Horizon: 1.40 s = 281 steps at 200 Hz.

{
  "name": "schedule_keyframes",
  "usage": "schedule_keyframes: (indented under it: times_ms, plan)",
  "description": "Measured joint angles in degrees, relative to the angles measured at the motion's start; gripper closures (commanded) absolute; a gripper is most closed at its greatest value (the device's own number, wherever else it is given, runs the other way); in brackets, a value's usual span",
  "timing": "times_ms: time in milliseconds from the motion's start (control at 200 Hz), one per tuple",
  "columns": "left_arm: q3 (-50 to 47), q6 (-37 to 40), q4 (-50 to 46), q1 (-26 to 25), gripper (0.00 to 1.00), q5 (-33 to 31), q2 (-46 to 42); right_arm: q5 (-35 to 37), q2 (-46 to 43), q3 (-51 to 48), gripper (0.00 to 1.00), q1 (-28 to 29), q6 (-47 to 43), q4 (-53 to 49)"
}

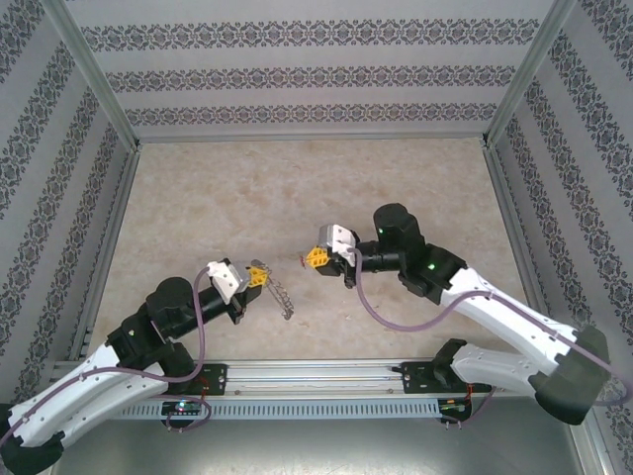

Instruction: Put the keys on the keyring

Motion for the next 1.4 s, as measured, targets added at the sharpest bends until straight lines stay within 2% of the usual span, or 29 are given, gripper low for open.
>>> schedule_keyframes:
  times_ms: [140, 370, 1404]
  plan:
    - [0.9, 1.4, 3.4, 0.0, 1.00, 6.7, 4.2, 0.3, -2.4, -1.0, 1.00, 2.2, -0.3, -1.0]
    - [1.4, 2.6, 6.2, 0.0, 1.00, 11.4, 7.4, 1.6, -2.9, -1.3, 1.00, 3.3, -0.3, -2.5]
    - [1.6, 4.7, 7.3, 0.0, 1.00, 12.7, 8.0, 1.6, -1.5, -1.3, 1.00, 5.2, -0.1, -3.3]
